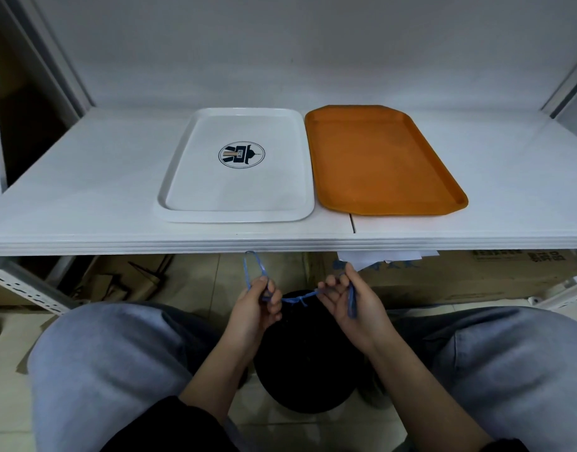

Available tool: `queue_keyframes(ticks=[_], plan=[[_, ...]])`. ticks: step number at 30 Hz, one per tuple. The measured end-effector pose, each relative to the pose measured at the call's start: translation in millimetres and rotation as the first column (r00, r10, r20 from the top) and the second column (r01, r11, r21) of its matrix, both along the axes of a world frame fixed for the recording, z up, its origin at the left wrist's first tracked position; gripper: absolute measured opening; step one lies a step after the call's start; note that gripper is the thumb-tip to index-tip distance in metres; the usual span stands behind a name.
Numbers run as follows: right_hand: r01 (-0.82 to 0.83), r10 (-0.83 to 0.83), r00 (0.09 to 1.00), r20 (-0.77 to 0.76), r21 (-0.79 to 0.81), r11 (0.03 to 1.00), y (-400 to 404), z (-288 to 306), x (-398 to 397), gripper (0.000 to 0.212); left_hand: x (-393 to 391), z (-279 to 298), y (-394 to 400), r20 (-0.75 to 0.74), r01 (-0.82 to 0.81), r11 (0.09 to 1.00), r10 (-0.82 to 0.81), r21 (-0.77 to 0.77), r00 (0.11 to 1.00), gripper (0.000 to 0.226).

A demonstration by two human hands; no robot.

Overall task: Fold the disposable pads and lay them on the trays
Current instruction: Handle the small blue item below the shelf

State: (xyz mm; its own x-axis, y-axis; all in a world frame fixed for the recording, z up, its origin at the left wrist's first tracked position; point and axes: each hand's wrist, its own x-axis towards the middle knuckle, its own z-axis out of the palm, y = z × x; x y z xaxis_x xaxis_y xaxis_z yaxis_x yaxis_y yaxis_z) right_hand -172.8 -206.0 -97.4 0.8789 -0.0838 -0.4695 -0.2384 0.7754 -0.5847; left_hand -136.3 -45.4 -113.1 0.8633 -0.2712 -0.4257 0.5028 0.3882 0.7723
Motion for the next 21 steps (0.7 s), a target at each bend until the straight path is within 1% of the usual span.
queue_keyframes(ticks=[2,4,7,12,18,20,21], plan=[[0.075,-0.071,0.996,-0.062,0.07,0.995,-2.4,-5.7,2.6,0.044,2.1,-1.7,1.4,0.04,0.0,0.991,-0.005,0.131,0.999,0.038],[0.147,-0.133,0.982,-0.132,0.105,0.984,-6.9,-14.7,3.3,0.041,3.3,-6.8,5.4,0.068,-0.041,0.967,0.024,0.252,0.997,0.04],[0.215,-0.196,0.964,-0.179,0.096,0.972,-13.9,-27.5,0.8,0.04,4.5,-16.8,12.3,0.046,-0.097,0.938,0.087,0.334,0.995,0.04],[0.225,-0.214,0.954,-0.212,0.032,0.974,-14.1,-39.0,-0.5,0.04,4.5,-25.9,13.6,0.019,-0.131,0.907,0.135,0.4,0.991,0.041],[0.225,-0.218,0.945,-0.244,0.003,0.974,-11.8,-43.8,-0.9,0.041,4.3,-27.4,16.6,-0.02,-0.173,0.901,0.197,0.397,0.98,0.042],[0.198,-0.205,0.951,-0.233,-0.054,0.979,-11.3,-45.9,-1.8,0.041,1.8,-26.2,16.6,-0.035,-0.177,0.905,0.206,0.387,0.978,0.041],[0.16,-0.185,0.961,-0.205,-0.132,0.978,-11.5,-45.7,-2.4,0.04,1.0,-24.5,16.2,-0.027,-0.179,0.91,0.204,0.374,0.979,0.04]])
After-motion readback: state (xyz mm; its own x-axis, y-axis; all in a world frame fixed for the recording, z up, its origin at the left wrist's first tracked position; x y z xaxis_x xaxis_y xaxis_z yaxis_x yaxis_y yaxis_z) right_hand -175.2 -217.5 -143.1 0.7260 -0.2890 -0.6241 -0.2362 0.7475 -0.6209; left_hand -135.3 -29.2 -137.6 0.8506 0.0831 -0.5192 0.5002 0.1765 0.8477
